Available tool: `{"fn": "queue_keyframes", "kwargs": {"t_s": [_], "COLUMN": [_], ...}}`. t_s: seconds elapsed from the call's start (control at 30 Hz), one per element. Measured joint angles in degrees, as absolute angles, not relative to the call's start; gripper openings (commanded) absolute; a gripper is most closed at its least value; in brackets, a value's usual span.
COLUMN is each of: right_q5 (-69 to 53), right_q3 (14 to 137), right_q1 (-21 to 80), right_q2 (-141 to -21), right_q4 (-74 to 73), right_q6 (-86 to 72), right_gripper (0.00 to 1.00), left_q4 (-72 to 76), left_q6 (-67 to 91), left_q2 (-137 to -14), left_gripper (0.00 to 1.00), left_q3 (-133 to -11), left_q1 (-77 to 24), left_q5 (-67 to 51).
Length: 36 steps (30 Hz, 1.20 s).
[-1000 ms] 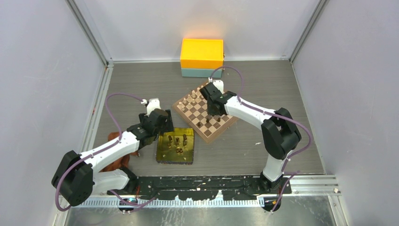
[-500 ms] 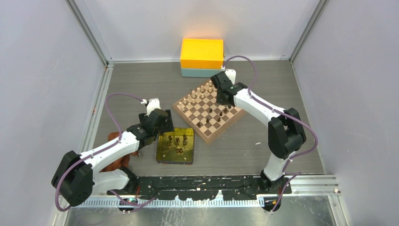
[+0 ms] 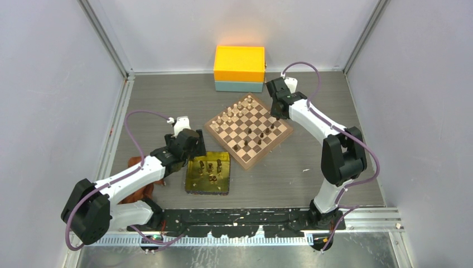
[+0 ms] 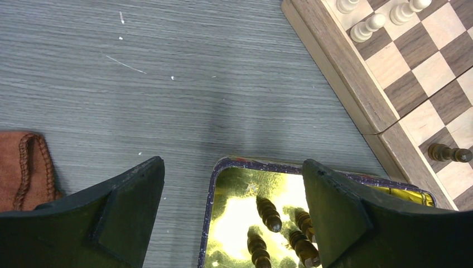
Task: Set up the chess pieces on the board
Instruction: Place the chess piece on the chessboard.
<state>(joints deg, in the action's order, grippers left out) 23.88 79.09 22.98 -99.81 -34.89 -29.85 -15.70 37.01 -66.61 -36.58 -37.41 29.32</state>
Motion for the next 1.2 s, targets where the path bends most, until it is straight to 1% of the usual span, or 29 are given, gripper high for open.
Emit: {"fn": "queue_keyframes", "kwargs": {"t_s": [0.47, 0.87, 1.2], "right_q5": [22.7, 21.5, 20.5], "right_q3": [79.5, 80.6, 81.5], "right_q1": [21.6, 20.4, 19.8], "right_q2": [-105.4, -107.8, -109.6], "right_q4": [-34.8, -34.3, -33.8], "right_q6": [-29.6, -29.6, -29.4], "right_gripper": [0.12, 0.12, 0.15], "left_q4": [-15.0, -14.8, -14.7], "left_q6": [37.0, 37.0, 37.0], "left_q2": [-66.6, -66.6, -66.8], "left_gripper": [0.94, 0.94, 0.94], "left_q3": [-36.6, -36.1, -36.1], "left_q1": [-37.4, -37.4, -37.4], "left_q5": [29.3, 29.3, 29.3]}}
